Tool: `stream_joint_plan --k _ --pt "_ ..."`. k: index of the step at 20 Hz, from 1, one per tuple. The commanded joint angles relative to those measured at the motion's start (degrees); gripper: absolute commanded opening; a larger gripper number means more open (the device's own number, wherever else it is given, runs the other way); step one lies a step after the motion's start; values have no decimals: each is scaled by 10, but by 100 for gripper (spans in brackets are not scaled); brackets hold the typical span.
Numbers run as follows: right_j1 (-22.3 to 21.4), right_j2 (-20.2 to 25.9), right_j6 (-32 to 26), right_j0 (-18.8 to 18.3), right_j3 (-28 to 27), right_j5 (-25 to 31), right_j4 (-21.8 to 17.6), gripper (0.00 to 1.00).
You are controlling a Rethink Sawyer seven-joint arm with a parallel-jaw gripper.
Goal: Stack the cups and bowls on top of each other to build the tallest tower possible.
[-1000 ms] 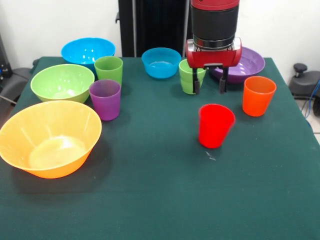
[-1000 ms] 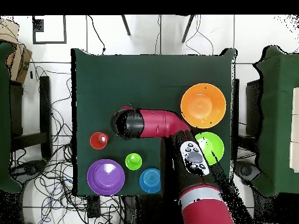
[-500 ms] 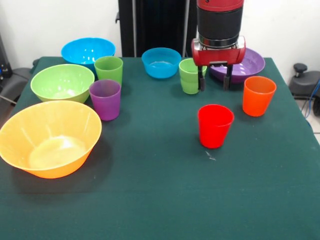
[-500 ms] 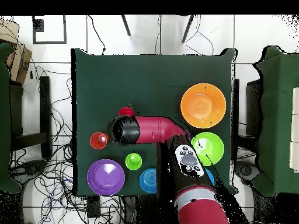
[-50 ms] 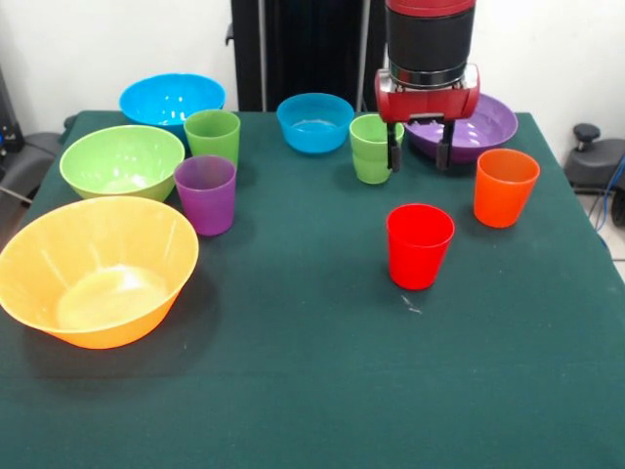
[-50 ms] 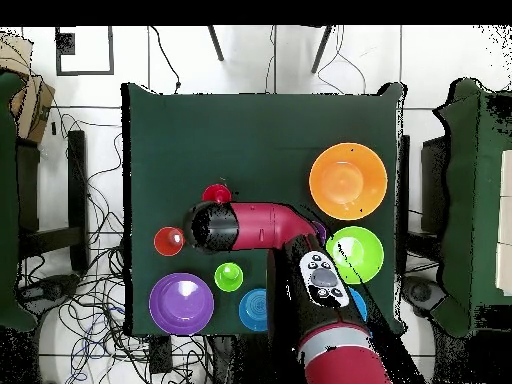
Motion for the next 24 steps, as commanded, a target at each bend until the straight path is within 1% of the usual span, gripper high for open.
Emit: stream_joint_plan --k 1,6,14,21,24 --pt "25 57 -1 -7 -49 28 0 100" --pt "43 60 -21 -4 -92 57 -5 100" --pt "65 64 -37 1 -136 89 -11 100" --pt "57 62 -33 4 -138 100 -15 100" --pt "60 63 -32 6 -144 102 -18 100"
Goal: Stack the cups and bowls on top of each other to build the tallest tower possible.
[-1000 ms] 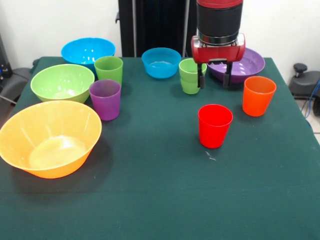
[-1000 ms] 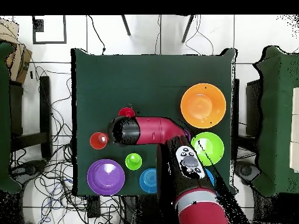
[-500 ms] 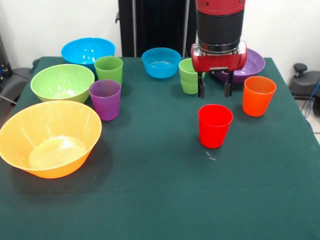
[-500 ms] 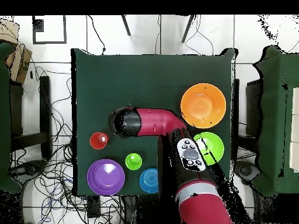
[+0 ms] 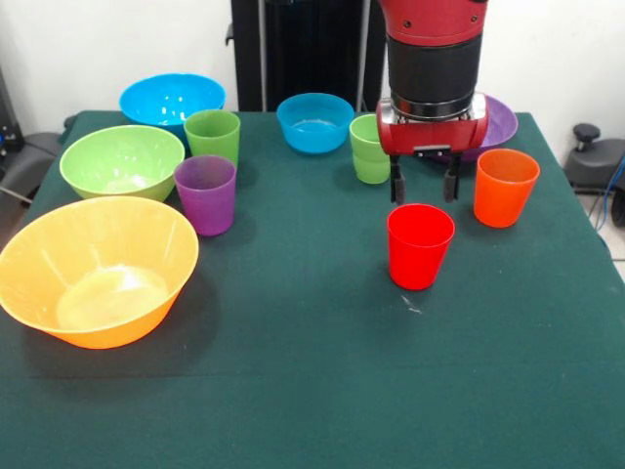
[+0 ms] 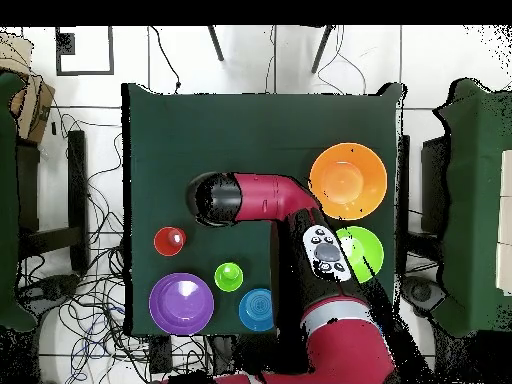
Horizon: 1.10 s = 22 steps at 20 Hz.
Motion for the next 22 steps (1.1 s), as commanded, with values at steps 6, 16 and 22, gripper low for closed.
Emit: stream_joint_plan --k 6,16,22 --pt "20 51 -20 8 -33 37 -18 100" --pt "25 59 -37 -5 -49 59 -14 100" --pt "71 58 -89 -23 -151 138 -27 100"
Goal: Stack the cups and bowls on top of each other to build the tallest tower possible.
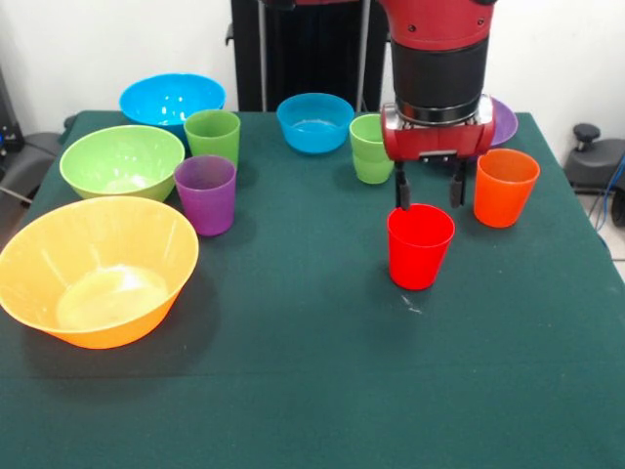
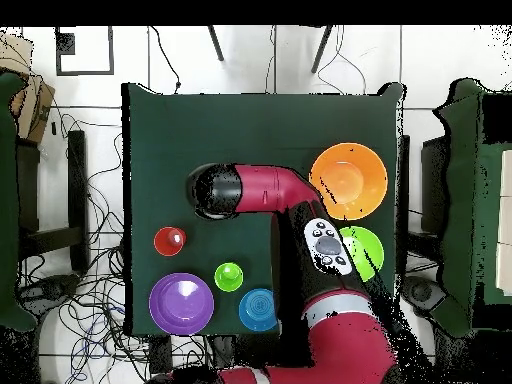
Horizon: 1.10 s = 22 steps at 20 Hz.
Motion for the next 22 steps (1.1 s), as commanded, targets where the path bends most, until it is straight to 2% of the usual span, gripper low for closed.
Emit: stream_joint_plan --k 1,13,22 --pt "65 49 -94 -20 -136 125 -29 100" --pt "112 70 -144 -29 -244 190 -47 100" --pt "120 78 -201 -67 -289 232 -61 100"
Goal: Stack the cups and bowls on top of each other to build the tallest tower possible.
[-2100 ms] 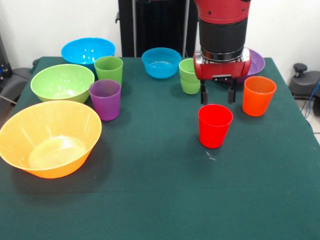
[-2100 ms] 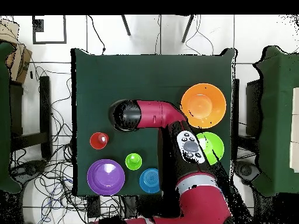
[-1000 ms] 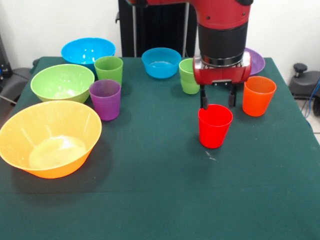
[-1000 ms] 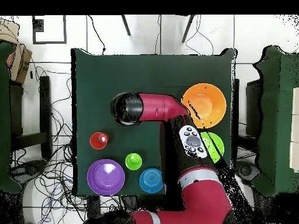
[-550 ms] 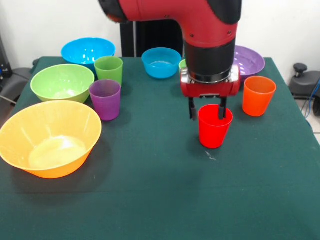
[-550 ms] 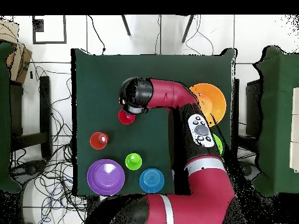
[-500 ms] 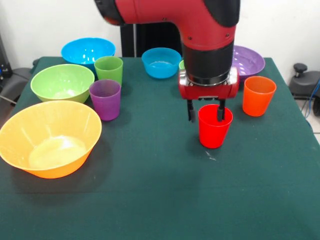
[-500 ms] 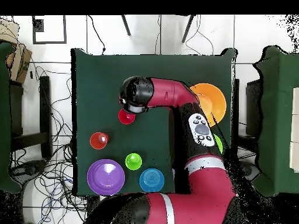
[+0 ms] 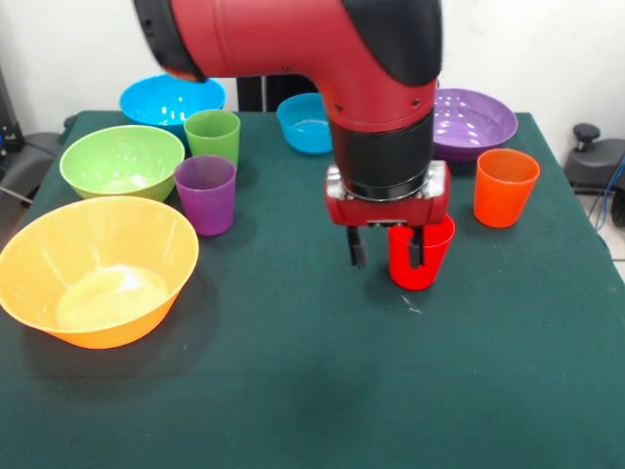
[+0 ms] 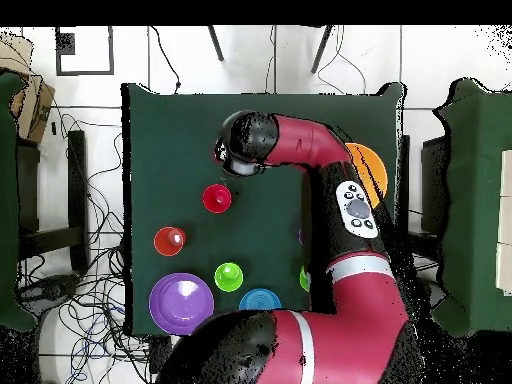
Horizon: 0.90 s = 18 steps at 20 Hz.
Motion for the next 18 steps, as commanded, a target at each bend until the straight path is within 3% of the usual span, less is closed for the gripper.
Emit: stream_joint_plan --k 1,10,14,18 --pt "17 61 -206 -37 -85 78 -60 100" --pt "55 74 -250 -65 -156 132 -76 100" --pt "15 85 -256 -106 -91 94 -62 100" --pt "-48 103 -247 -149 20 16 -55 100"
